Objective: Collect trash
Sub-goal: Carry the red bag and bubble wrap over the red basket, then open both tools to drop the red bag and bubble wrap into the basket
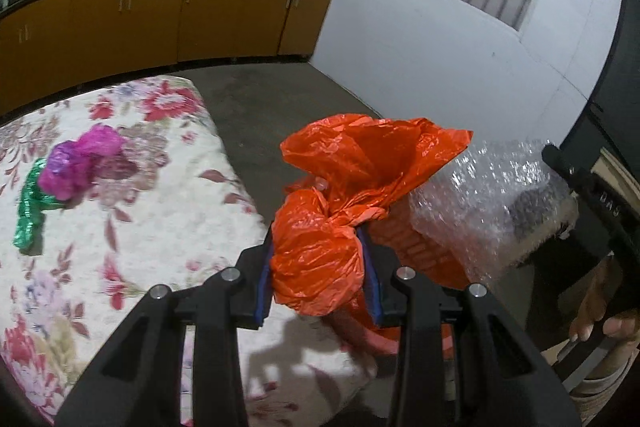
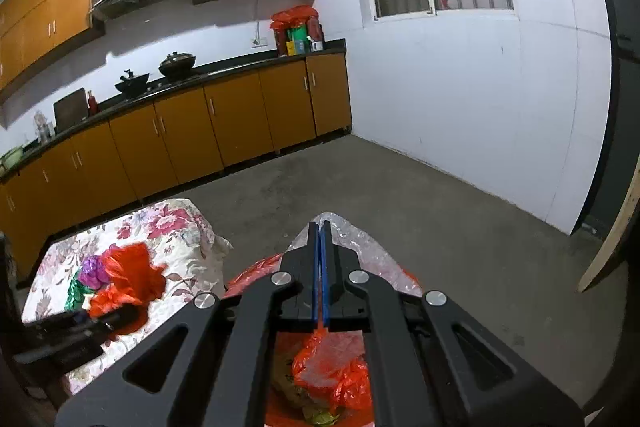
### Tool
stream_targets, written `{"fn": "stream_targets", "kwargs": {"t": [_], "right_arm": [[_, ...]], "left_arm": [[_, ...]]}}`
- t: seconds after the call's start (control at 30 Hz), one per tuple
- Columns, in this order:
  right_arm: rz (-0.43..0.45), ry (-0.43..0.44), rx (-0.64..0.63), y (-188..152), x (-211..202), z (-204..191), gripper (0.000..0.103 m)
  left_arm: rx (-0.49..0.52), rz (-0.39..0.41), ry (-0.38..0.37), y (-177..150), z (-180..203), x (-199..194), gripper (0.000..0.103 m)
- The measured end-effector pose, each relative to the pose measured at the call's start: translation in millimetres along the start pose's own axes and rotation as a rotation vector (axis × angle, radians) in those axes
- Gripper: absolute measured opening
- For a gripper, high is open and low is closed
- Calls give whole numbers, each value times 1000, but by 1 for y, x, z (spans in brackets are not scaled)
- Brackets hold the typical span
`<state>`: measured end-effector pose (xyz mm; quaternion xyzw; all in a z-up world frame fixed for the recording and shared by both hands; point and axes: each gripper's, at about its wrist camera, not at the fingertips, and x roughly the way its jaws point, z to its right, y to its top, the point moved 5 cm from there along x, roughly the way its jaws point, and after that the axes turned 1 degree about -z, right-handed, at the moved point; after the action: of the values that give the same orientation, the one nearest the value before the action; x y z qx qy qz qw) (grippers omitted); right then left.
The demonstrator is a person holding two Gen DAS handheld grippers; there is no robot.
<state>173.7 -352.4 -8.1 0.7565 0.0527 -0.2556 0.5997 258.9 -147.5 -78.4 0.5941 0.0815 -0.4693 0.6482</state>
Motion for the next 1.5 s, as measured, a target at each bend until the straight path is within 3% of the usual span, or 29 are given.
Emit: {"fn": "stream_targets", "kwargs": {"t": [0.37,0.53,0.67,0.7,0.8,0.83,0.97,1.2,1.5], "right_arm": [[60,47,-19,26,-15,7,1],[35,55,3,26,-7,15,1],[15,44,19,20,-2,22,3],[10,43,20,19,-2,23,8],[21,34,33,18,-5,30,35],[25,34,37,18,-6,32,39],[17,33,35,17,-5,32,39],[18,33,-11,17,-6,19,39],[-25,102,-78,5,7,-27,39]], "left_arm": [[27,-39,-42,-4,36,36,37],[34,-58,-57,-6,48,51,37],[38,-79,-63,-11,56,63,44],[38,-82,-65,-11,57,65,46],[37,-90,-68,-15,56,69,53],[35,-91,-74,-16,54,70,55],[26,-95,-75,-17,50,70,58],[19,-33,17,-13,22,48,67],[-24,39,205,-14,-58,8,71]]}}
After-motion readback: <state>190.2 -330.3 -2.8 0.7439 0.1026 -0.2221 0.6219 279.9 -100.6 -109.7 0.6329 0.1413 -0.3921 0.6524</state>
